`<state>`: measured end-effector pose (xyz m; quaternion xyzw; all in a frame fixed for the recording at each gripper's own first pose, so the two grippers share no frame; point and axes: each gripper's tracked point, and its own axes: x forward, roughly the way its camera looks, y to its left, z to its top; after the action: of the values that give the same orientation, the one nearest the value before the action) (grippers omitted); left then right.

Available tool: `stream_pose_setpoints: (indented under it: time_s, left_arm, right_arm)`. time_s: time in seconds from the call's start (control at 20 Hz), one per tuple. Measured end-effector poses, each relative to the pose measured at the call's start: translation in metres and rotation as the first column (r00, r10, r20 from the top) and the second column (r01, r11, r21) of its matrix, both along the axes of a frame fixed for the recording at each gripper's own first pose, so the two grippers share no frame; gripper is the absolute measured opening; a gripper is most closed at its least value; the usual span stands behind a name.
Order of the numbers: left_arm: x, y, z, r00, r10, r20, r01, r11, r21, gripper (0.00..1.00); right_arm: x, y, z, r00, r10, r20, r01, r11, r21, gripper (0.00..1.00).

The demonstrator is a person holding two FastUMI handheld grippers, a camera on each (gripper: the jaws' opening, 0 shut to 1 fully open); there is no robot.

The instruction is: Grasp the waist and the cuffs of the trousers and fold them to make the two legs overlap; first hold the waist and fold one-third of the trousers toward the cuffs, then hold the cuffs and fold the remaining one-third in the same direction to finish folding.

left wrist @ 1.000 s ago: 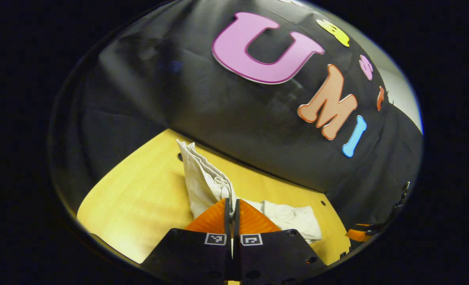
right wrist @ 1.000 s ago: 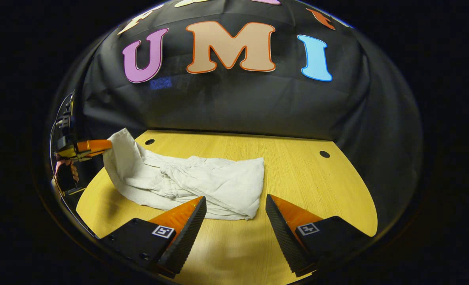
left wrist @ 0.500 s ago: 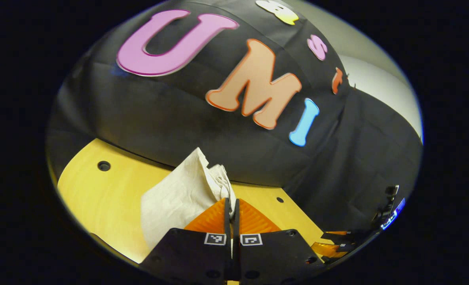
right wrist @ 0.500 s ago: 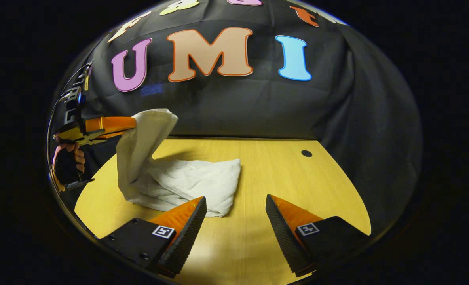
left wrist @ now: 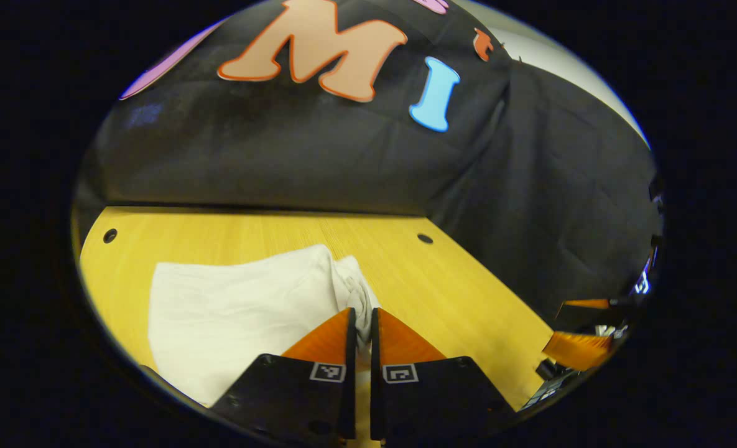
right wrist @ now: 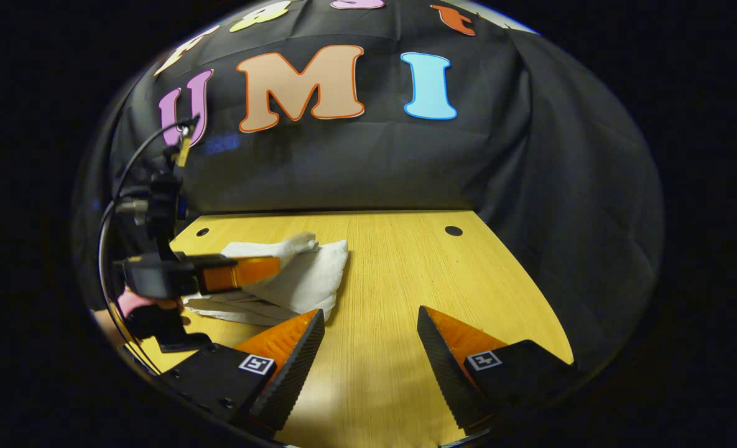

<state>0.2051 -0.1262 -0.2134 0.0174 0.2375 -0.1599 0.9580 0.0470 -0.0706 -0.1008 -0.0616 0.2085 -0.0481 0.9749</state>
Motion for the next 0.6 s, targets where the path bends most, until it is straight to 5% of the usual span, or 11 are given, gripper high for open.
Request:
stream_pose_setpoints:
  time_s: [0.25,0.6]
  left_arm:
    - [-0.046,0.005,-0.011,0.999,-0.013,-0.050,0.015,0.999,0.032,1.00]
    - [-0.116,0.092,0.046,0.983,0.181,0.043,-0.184,0.980,0.077,0.96]
  right_arm:
    - [-0.003,0.002,-0.007,1.000,0.012,-0.011,-0.012,1.000,0.025,0.96]
    - [0.001,0.038,-0.005,0.994,0.105,-0.002,-0.105,0.992,0.073,0.97]
